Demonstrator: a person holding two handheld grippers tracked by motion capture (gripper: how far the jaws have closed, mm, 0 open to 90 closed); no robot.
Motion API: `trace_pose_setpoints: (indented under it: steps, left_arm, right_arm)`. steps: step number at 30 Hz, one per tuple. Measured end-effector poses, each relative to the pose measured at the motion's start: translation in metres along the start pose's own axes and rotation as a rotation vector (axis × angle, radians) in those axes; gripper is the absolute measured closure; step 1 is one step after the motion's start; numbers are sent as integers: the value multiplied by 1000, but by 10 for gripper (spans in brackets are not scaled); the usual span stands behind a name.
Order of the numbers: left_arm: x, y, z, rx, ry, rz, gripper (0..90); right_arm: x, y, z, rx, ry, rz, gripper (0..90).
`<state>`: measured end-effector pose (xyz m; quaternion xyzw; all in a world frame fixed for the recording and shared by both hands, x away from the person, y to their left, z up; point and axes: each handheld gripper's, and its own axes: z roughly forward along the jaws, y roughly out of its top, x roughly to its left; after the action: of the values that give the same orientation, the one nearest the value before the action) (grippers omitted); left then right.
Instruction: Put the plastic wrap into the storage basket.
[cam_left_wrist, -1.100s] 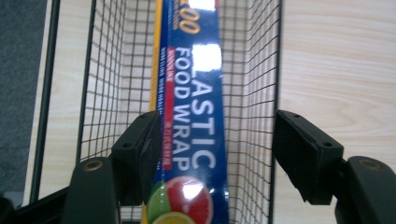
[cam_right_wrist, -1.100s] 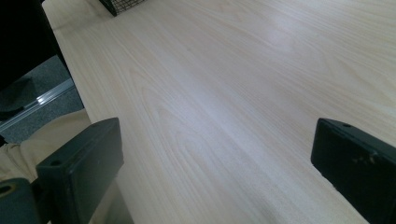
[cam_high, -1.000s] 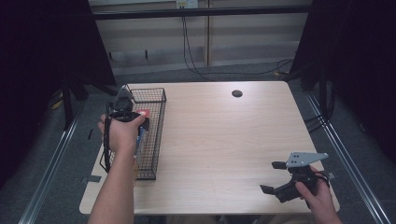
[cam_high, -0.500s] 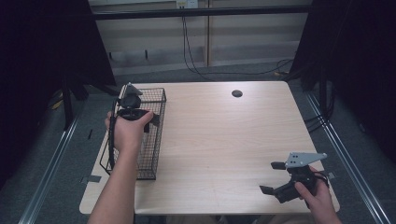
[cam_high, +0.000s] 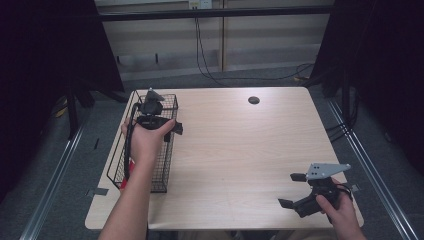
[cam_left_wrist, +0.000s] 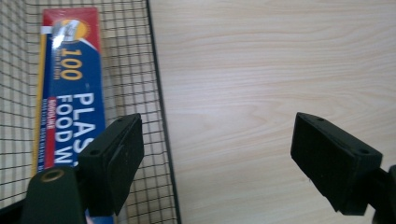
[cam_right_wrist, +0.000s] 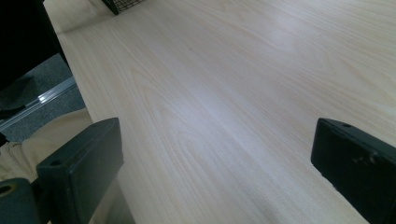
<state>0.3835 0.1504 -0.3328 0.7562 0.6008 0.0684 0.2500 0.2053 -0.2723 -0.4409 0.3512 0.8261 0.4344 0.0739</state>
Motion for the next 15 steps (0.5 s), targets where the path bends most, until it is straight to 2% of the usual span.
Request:
trace_pose_setpoints:
  steps: [8,15]
  left_arm:
    - [-14,-3,3,-10,-47,41,149]
    - [-32,-8,8,-17,-85,88,136]
  right_arm:
    - [0,0,0,0,1,-2,21]
    - [0,0,0,0,-4,-3,21]
